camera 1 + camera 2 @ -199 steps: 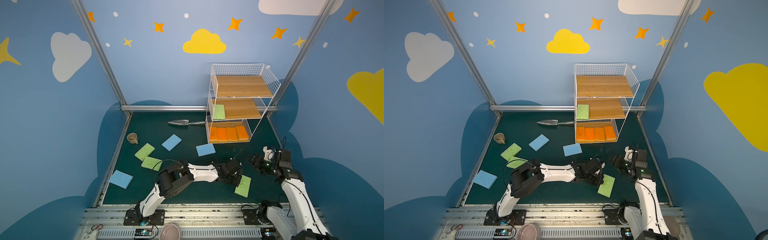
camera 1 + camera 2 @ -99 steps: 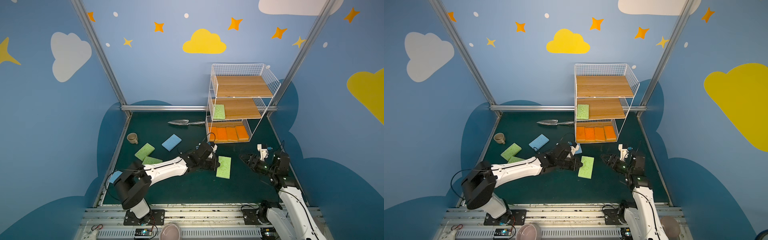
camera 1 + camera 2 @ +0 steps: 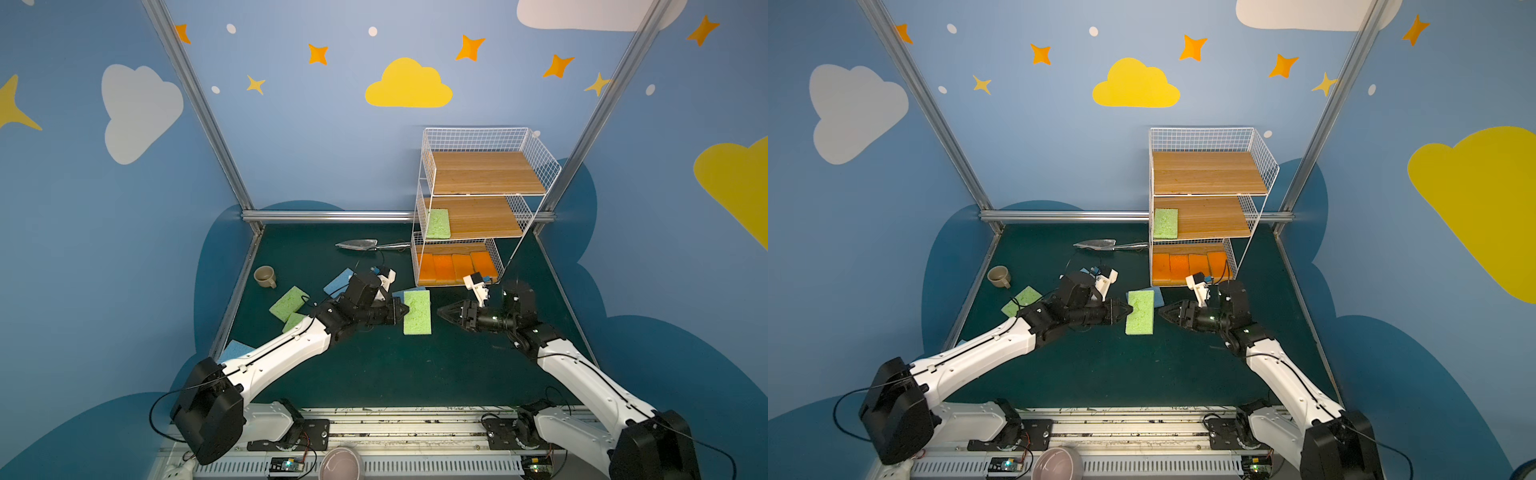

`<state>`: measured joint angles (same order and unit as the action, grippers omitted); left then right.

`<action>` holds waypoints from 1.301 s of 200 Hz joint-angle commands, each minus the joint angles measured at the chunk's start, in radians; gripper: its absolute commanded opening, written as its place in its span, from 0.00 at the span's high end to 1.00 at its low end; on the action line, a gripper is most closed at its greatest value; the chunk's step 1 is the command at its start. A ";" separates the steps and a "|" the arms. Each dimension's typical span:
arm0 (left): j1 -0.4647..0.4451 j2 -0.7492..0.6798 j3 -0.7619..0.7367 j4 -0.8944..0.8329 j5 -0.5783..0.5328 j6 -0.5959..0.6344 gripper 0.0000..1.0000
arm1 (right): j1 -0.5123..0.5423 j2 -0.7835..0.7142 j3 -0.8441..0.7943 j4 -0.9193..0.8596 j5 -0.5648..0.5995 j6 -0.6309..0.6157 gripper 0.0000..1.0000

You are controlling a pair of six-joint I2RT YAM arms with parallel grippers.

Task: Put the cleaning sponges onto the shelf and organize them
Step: 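Lift a green sponge with the left gripper and pass it to the right gripper, then carry the green sponge toward the middle shelf with the right gripper while the left retracts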

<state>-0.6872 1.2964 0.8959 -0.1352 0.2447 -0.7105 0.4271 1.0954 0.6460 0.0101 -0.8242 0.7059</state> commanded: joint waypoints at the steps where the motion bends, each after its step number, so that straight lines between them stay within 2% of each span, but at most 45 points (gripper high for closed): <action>1: 0.008 -0.024 -0.033 -0.023 0.024 0.001 0.97 | 0.053 0.049 0.050 -0.008 0.004 -0.026 0.40; 34: 0.017 -0.037 -0.040 -0.024 0.021 0.001 0.97 | 0.084 0.110 0.076 -0.011 0.018 -0.023 0.48; 92: 0.054 -0.065 -0.046 -0.030 0.029 0.009 0.97 | 0.134 0.174 0.079 0.034 0.042 0.010 0.49; 142: 0.066 -0.058 -0.069 -0.010 0.028 -0.003 0.97 | 0.157 0.217 0.102 0.060 0.030 0.035 0.57; 260: 0.107 -0.047 -0.092 0.038 0.034 -0.038 0.97 | 0.167 0.242 0.092 0.132 -0.016 0.090 0.61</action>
<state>-0.5873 1.2457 0.8070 -0.1337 0.2626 -0.7357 0.5869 1.3224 0.7193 0.1112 -0.8234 0.7860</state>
